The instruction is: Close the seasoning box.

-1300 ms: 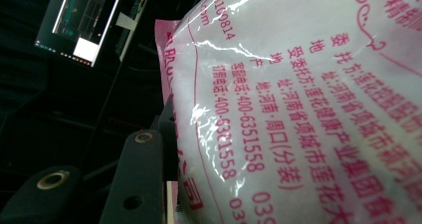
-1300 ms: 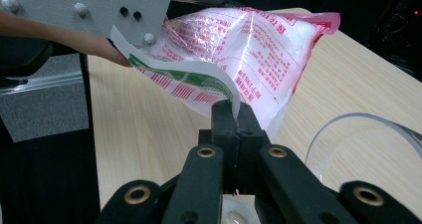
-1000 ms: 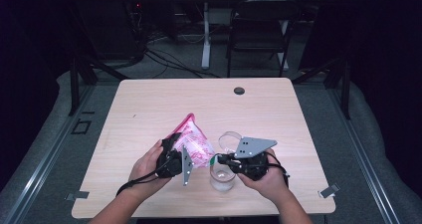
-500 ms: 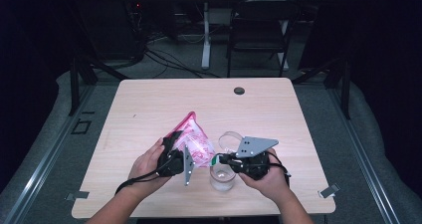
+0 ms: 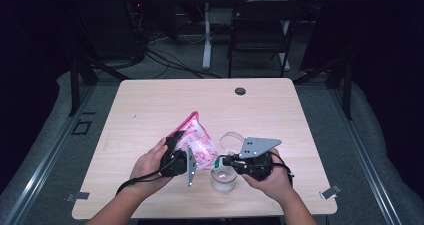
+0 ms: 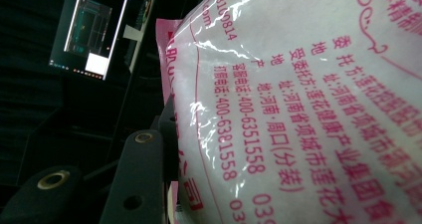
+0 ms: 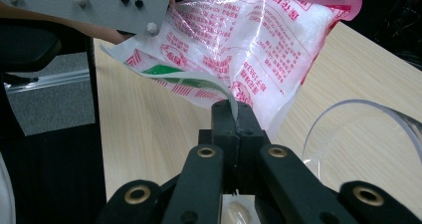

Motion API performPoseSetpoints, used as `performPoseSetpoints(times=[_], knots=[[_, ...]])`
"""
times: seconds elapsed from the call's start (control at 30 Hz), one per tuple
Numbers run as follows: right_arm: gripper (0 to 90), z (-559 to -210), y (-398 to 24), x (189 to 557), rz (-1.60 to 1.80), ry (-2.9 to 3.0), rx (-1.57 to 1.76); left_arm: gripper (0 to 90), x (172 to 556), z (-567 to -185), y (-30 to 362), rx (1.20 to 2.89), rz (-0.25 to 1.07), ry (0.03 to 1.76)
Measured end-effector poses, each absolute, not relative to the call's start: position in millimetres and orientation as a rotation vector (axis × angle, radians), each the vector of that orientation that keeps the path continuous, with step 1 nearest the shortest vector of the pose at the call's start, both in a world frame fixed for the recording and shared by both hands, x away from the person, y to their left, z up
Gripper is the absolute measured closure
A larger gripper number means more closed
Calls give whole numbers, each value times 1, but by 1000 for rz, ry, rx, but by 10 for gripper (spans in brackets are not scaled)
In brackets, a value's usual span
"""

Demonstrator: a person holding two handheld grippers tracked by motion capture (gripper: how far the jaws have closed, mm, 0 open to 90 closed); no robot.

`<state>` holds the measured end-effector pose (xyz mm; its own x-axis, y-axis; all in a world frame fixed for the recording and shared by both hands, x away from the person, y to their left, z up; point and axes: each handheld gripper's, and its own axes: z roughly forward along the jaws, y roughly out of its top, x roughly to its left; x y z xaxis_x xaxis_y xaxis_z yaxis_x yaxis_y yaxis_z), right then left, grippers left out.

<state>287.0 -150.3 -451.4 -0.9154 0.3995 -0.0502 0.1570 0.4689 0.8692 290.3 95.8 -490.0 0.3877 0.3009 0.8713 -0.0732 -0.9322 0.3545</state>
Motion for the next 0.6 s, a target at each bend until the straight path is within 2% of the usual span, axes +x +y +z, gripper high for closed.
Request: performPoseSetpoints(times=[0.6], knots=[[900,-453,-156,289,1418,2515,485,593,290,-488,91,2329,1571,167]])
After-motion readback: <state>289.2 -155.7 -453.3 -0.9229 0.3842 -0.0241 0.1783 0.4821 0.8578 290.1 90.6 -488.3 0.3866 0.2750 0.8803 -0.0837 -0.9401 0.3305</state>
